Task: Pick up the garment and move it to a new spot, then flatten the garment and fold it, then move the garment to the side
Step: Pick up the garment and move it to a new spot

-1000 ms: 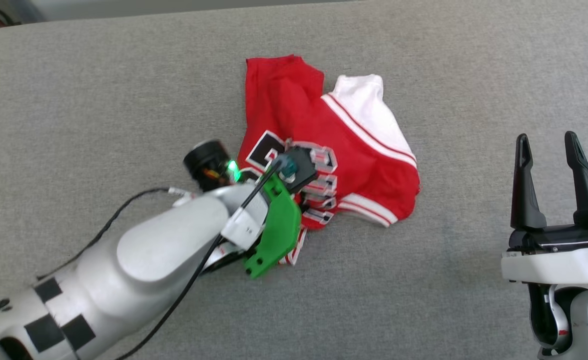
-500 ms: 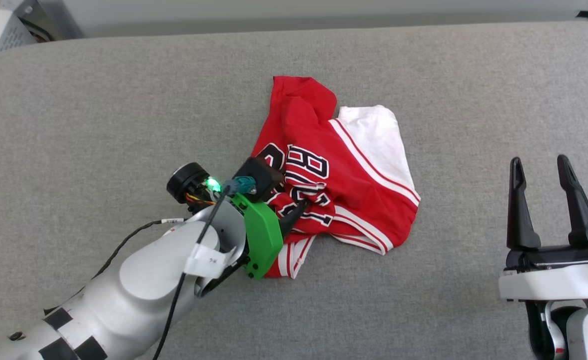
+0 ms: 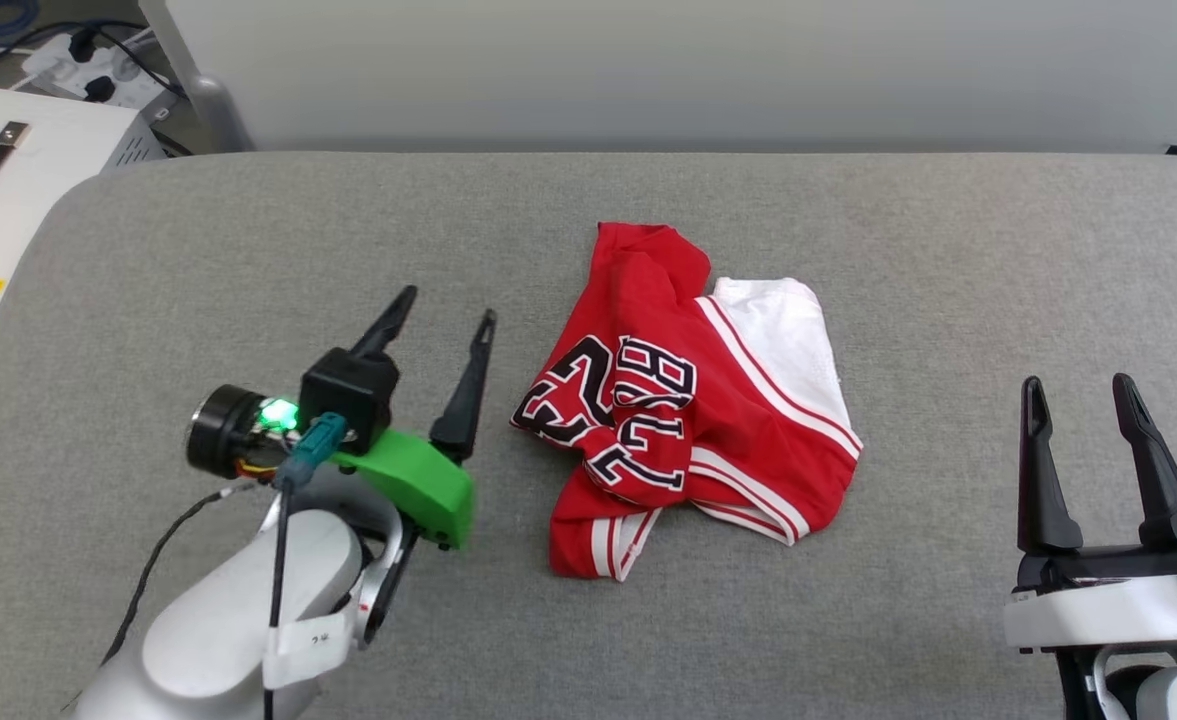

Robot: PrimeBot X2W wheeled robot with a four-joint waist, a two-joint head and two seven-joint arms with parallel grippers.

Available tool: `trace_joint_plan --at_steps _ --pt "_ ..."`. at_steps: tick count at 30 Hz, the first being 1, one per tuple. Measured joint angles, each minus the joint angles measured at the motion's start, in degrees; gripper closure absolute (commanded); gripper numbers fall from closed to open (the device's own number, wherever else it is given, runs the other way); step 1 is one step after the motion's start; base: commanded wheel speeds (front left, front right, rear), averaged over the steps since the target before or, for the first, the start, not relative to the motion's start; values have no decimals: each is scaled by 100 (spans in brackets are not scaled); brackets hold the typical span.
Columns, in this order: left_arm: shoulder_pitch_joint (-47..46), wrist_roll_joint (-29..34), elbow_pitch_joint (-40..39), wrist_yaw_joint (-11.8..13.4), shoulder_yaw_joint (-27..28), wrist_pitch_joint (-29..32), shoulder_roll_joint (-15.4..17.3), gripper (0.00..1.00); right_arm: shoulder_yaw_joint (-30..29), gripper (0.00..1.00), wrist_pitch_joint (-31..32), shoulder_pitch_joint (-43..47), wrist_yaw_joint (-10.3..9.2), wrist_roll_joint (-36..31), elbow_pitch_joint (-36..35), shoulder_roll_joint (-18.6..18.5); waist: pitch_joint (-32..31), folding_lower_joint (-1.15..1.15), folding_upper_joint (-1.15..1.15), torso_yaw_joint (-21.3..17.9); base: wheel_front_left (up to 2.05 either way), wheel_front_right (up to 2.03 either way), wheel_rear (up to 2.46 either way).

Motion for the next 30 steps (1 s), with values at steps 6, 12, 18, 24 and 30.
trace_joint_plan --at_steps 6,12,18,24,30 --pt "1191 899 -836 627 1502 -1 -41 0 -1 0 0 48 0 -37 45 1 -183 0 0 109 0 0 0" --pt "2453 1634 -1227 647 2829 -1 -467 0 -8 0 0 180 0 -40 79 0 -321 0 0 158 0 0 0" --pt "3329 2373 -1479 209 3412 -2 -1048 0 19 0 0 260 0 -79 138 0 -436 0 0 195 0 0 0" --pt "3728 2836 -1336 -255 3649 -2 -1462 0 182 0 0 375 0 -76 344 1 -521 0 0 222 0 0 0" --pt "3895 3051 -1129 -601 3989 -1 -1804 0 325 0 0 486 0 -45 572 0 -581 0 0 229 0 0 0"
